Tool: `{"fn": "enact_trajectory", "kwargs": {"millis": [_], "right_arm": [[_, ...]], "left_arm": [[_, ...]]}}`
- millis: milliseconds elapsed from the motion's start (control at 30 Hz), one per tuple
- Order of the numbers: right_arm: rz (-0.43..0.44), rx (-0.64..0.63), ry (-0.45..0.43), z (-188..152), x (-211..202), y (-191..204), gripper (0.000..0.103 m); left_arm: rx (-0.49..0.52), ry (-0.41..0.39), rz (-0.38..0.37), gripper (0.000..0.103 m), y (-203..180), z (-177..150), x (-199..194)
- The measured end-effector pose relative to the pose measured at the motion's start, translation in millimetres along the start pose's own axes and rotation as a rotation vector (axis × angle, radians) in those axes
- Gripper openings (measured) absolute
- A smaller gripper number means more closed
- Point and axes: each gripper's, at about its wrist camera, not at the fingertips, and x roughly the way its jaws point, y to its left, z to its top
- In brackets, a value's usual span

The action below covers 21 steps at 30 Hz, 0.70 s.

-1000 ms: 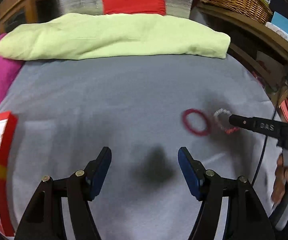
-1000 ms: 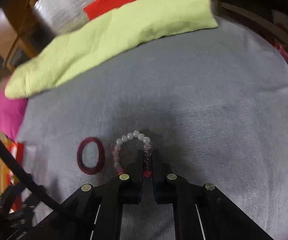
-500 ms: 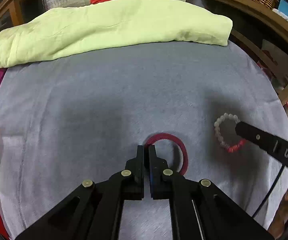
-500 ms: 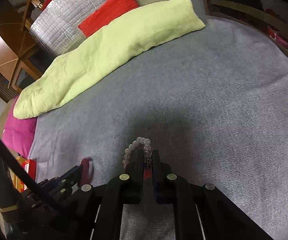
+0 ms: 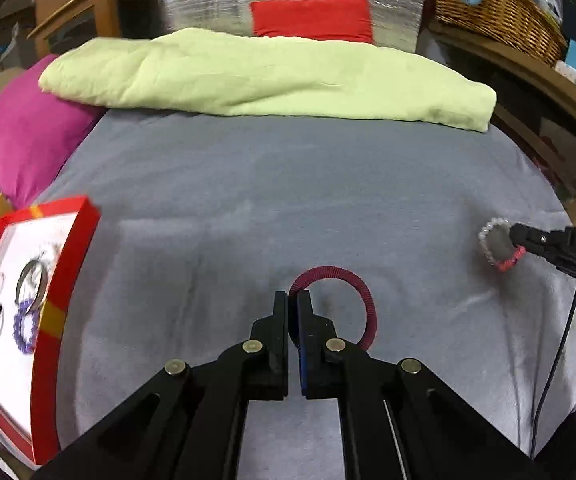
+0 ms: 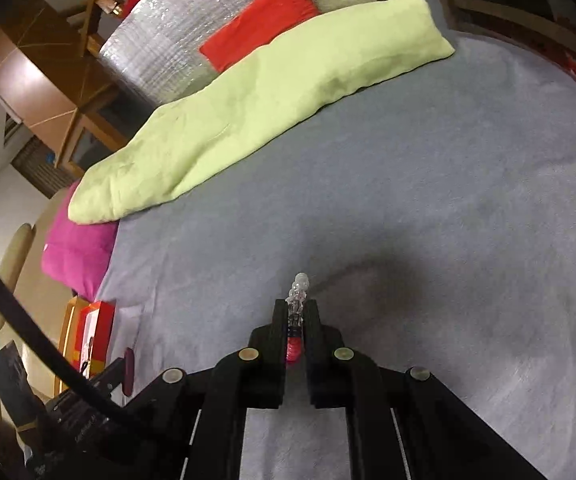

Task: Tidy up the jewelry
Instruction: 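Carry the dark red bangle and pink-white bracelet to the red box tray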

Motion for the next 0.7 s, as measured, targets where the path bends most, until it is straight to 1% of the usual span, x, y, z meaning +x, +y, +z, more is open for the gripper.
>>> {"fn": "enact_trajectory", "kwargs": {"millis": [133,300,533,700], "right_arm": [[-0.012,-0.025,0.01,-13,-2,11,0.008],[-0.036,-0.062,0.019,-24,1,18,0.008],[-0.065,-0.097,0.033,-28,7,23,0.008],[-0.066,-0.113,0.032,-29,8,25,0.008]], "left_arm": [[-0.026,0.012,-0.012,0.004,11,-4,7],[-0.041,0.014,-0.025,0.004,9,-6,18],[-0.067,0.026,-0.042,0.004,14,-11,22],[-0.053,0.02,-0.04,0.004,11,-13,22]]}}
